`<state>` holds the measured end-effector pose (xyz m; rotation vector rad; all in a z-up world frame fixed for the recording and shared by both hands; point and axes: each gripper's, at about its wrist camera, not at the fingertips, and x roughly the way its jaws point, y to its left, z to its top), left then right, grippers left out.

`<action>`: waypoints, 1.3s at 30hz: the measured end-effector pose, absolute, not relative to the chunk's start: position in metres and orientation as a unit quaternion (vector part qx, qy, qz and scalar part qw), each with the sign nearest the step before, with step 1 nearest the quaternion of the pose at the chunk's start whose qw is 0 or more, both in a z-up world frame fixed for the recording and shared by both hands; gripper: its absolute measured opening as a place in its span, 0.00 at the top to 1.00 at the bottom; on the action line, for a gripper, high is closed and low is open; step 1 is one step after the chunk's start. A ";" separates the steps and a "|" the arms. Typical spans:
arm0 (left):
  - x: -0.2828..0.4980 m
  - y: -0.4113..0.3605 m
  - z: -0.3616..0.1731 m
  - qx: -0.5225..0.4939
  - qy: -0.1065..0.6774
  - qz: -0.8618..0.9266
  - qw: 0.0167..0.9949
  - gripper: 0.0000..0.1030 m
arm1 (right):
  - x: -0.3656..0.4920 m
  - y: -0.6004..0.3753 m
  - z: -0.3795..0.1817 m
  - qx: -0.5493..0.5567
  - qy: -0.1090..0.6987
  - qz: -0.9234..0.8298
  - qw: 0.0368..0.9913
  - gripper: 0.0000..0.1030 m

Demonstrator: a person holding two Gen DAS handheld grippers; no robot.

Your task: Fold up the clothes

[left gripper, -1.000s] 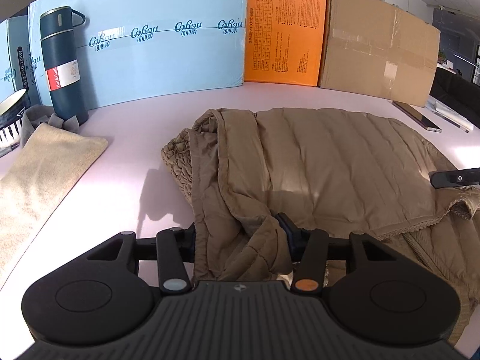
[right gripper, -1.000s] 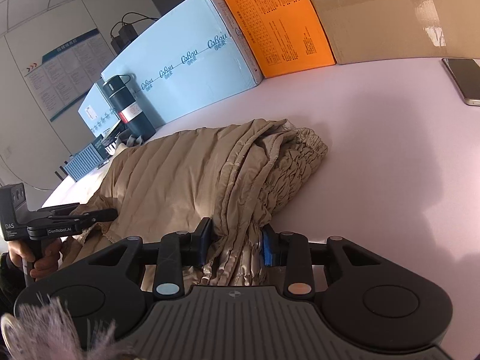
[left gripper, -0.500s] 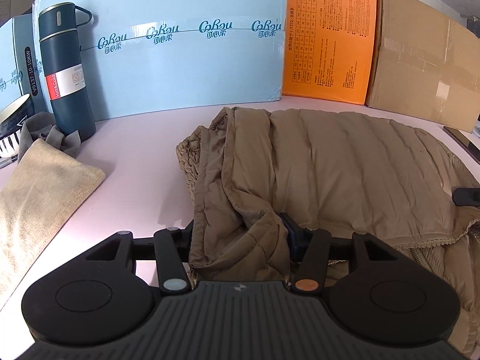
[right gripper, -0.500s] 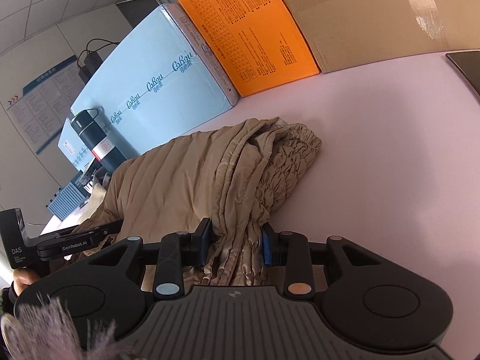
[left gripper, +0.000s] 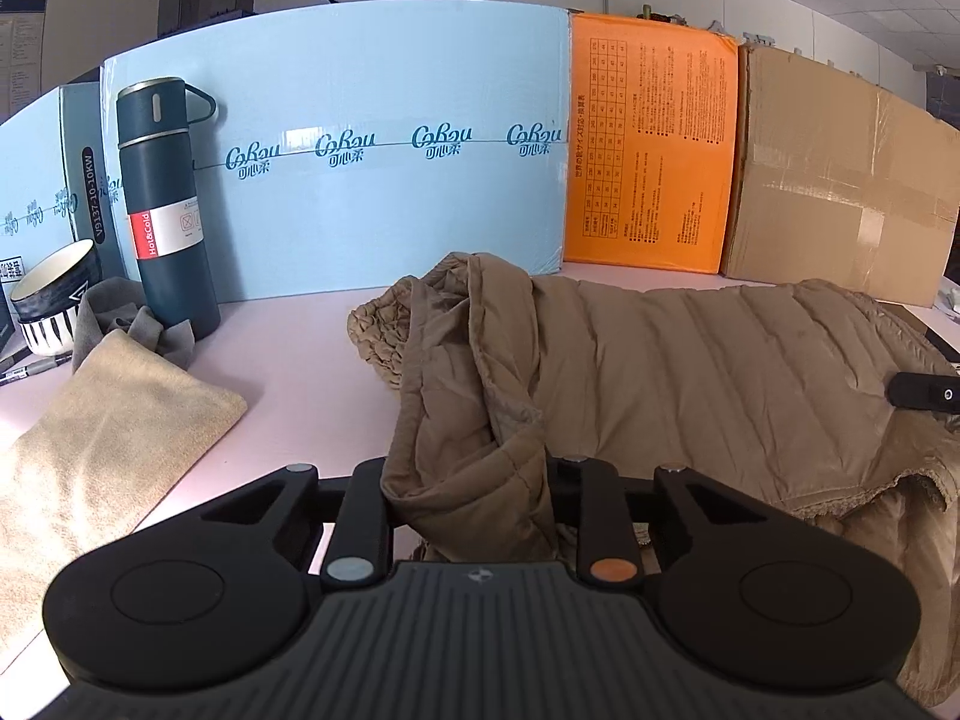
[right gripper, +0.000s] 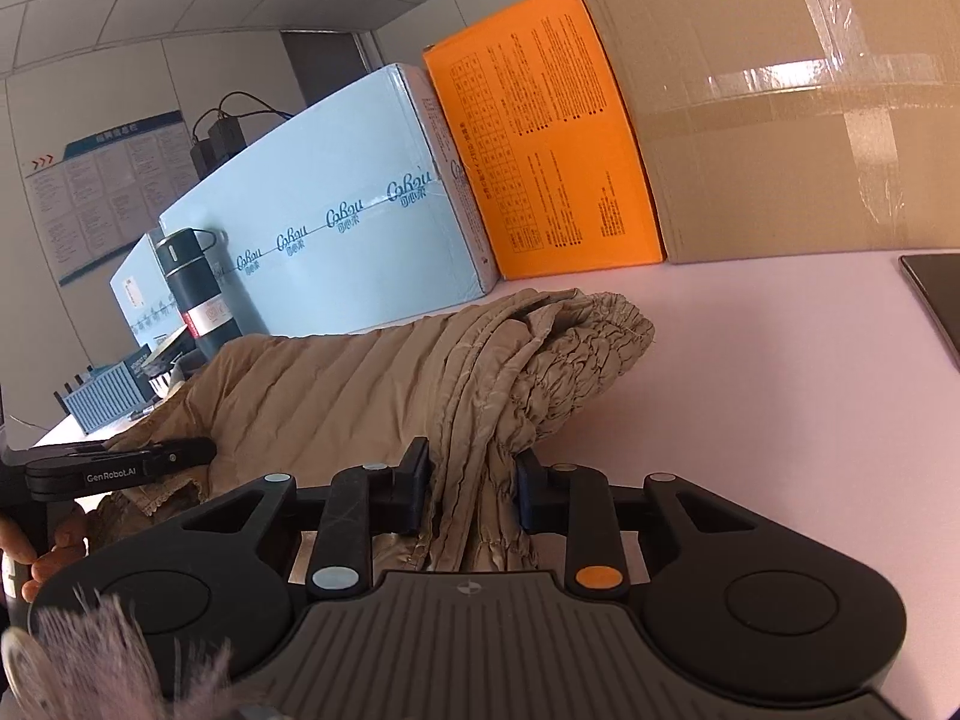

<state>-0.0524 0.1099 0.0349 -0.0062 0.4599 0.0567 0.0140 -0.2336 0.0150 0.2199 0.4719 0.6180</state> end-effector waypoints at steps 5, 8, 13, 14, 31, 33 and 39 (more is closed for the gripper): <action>-0.084 0.120 0.055 -0.006 0.185 0.045 0.982 0.79 | 0.007 -0.220 0.028 0.101 0.205 0.316 0.921 0.76; -0.108 0.137 0.067 -0.012 0.152 0.062 0.986 0.79 | 0.002 -0.206 0.040 0.096 0.191 0.335 0.918 0.76; -0.149 0.163 0.082 -0.020 0.107 0.105 0.988 0.79 | -0.009 -0.168 0.066 0.067 0.163 0.373 0.911 0.76; -0.157 0.169 0.084 -0.022 0.099 0.116 0.988 0.79 | -0.011 -0.158 0.072 0.061 0.157 0.382 0.908 0.76; -0.224 0.282 0.077 -0.088 0.055 0.336 0.936 0.79 | -0.001 0.053 0.111 -0.023 0.111 0.516 0.849 0.77; -0.219 0.295 0.066 -0.101 0.071 0.349 0.929 0.79 | 0.006 0.079 0.105 -0.033 0.113 0.522 0.845 0.76; -0.200 0.324 0.031 -0.143 0.123 0.371 0.910 0.72 | 0.038 0.131 0.071 -0.051 0.149 0.525 0.837 0.76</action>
